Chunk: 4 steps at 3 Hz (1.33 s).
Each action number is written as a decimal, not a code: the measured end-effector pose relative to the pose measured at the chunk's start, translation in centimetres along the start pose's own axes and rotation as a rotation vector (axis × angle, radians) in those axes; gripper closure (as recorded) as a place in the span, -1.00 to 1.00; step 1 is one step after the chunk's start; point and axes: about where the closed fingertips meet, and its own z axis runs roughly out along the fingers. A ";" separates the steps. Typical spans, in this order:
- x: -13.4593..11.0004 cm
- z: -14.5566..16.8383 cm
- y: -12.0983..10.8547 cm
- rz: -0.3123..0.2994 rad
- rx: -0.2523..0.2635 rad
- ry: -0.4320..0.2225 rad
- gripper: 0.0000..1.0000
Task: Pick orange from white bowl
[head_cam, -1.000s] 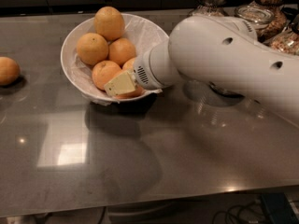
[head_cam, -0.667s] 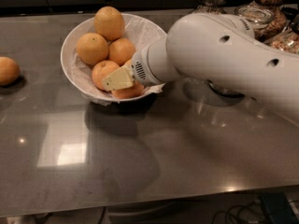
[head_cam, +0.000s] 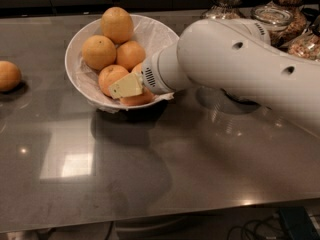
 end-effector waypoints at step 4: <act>2.0 3.6 0.5 0.091 -0.024 0.071 -0.25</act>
Offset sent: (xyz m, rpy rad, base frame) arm -0.0013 0.0115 -0.0396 0.0191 0.1270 -0.0351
